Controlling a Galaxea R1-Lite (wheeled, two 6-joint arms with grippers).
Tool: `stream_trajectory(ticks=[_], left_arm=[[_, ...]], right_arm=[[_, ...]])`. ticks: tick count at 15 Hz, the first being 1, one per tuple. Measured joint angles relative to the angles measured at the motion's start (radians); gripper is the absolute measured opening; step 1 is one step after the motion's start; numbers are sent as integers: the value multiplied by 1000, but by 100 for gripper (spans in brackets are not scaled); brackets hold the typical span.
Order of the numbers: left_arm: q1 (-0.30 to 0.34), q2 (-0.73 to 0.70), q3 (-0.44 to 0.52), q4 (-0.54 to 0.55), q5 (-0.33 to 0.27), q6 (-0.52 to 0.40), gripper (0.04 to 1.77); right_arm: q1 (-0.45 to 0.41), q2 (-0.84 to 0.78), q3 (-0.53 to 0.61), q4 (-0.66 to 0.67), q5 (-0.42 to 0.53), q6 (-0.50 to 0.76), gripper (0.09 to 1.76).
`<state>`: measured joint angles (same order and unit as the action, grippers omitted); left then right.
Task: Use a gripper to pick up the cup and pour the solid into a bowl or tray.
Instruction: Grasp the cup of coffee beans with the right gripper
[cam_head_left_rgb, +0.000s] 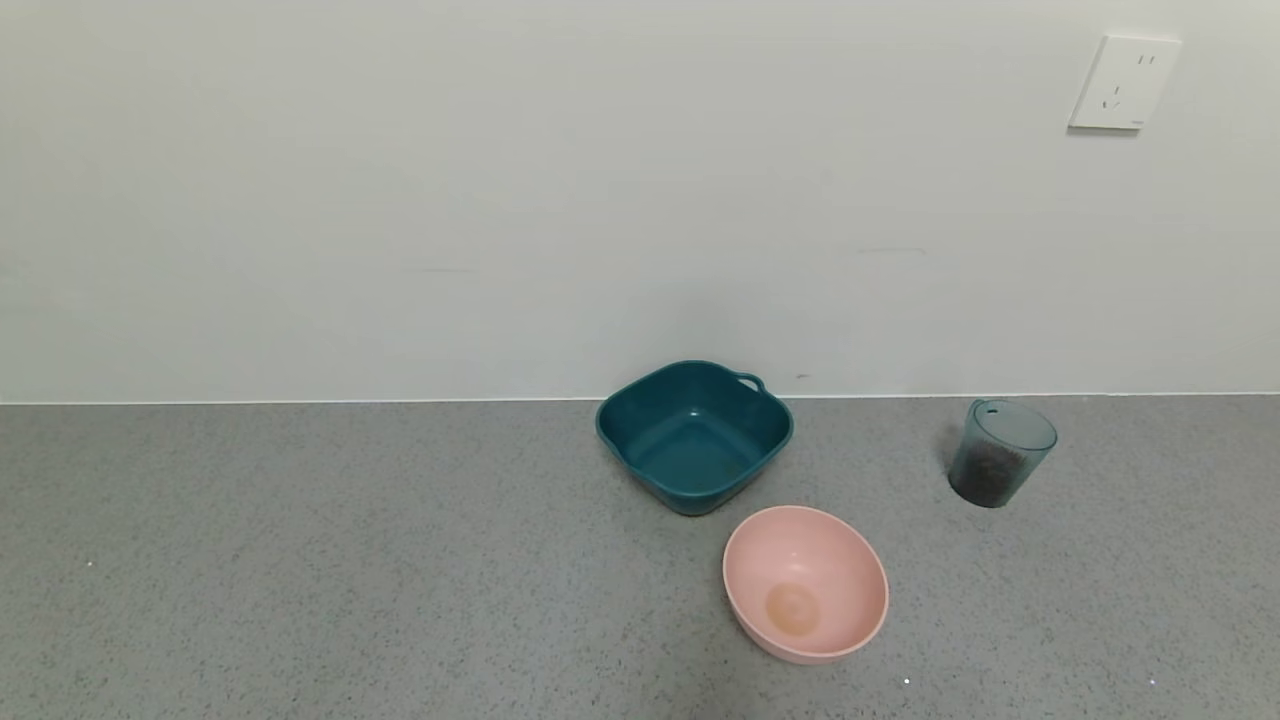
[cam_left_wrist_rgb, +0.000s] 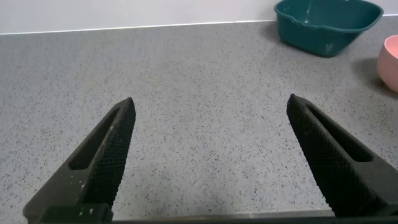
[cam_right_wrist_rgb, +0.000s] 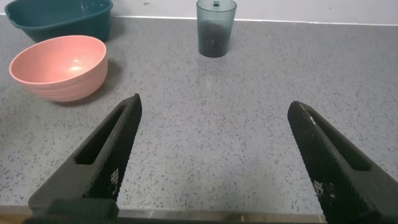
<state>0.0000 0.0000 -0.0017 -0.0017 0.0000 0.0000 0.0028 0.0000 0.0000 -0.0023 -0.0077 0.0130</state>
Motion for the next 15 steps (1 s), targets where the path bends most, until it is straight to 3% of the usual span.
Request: stream_trajectory(ticks=[11,15], left_arm=[[-1,0,0,0,0,0,175],[-2,0,0,0,0,0,175]], right_arm=[[-2,1,0,-4,-5,18,171],[-1,20,-116,-3,-18,15,171]])
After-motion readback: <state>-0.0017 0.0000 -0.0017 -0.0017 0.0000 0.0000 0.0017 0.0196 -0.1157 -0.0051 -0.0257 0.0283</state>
